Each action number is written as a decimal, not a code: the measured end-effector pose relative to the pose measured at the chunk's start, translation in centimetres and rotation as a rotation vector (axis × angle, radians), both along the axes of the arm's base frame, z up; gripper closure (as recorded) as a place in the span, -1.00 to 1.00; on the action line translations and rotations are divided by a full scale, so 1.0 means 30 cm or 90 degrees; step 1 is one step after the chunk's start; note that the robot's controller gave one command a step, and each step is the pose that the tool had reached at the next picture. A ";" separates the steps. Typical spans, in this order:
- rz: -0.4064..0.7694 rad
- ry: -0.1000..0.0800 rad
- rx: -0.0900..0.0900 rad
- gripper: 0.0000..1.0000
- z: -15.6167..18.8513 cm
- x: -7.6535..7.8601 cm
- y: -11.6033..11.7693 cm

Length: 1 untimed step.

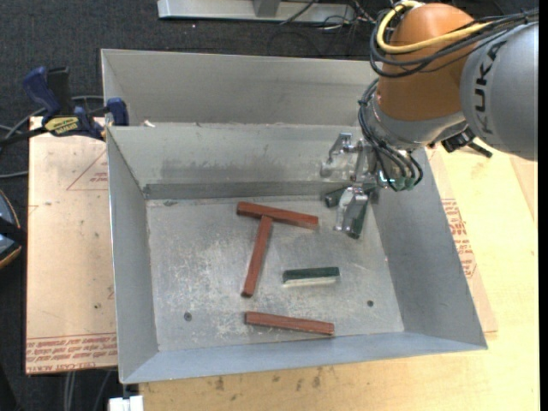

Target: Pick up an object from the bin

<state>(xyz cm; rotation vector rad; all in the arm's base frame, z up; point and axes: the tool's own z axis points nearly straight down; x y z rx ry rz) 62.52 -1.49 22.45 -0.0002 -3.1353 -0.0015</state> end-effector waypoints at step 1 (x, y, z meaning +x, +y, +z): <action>0.000 -0.005 0.000 -1.00 0.017 0.005 0.000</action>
Offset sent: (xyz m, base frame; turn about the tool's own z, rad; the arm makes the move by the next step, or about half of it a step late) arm 0.0066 -0.0162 -0.1545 0.0920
